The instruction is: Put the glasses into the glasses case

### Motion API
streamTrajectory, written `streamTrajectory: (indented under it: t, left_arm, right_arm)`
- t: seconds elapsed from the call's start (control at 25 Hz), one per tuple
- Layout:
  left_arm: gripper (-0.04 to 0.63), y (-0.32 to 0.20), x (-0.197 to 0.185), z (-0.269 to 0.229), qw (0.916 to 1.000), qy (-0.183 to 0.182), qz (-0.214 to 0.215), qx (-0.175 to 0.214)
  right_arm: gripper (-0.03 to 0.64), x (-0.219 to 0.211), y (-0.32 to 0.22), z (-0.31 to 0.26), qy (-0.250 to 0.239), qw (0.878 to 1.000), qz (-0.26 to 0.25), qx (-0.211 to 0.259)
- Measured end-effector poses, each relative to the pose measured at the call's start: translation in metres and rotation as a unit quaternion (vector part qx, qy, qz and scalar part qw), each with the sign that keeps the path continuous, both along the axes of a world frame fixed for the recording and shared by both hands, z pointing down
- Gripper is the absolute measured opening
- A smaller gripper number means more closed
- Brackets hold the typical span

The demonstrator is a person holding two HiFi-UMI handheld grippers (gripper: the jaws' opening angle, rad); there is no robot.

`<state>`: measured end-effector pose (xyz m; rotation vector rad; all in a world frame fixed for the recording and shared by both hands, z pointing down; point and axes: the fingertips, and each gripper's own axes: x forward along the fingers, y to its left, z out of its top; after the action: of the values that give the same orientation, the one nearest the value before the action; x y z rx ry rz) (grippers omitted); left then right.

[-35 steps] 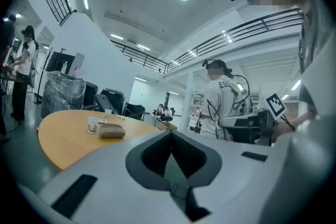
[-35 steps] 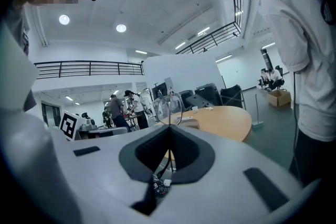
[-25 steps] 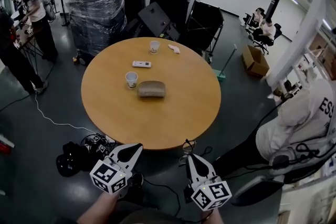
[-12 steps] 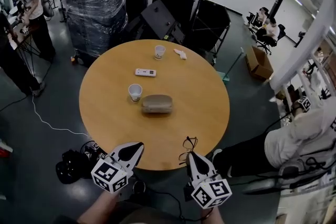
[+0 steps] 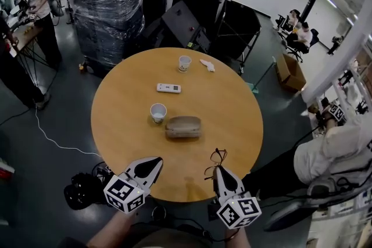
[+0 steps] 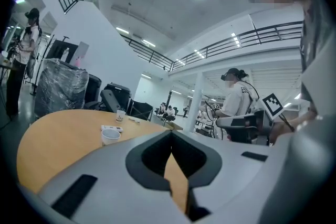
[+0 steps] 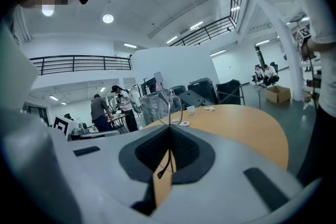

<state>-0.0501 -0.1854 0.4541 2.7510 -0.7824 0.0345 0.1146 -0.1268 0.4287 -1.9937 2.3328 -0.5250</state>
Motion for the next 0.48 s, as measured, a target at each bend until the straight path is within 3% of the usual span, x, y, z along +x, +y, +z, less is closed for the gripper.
streamTrajectory:
  t: [0.48]
  left_arm:
    - [0.006,-0.02,0.027,0.012,0.9998,-0.014,0.013,-0.009]
  right_arm:
    - [-0.012,0.029,-0.019,0.012,-0.014,1.0,0.013,-0.012]
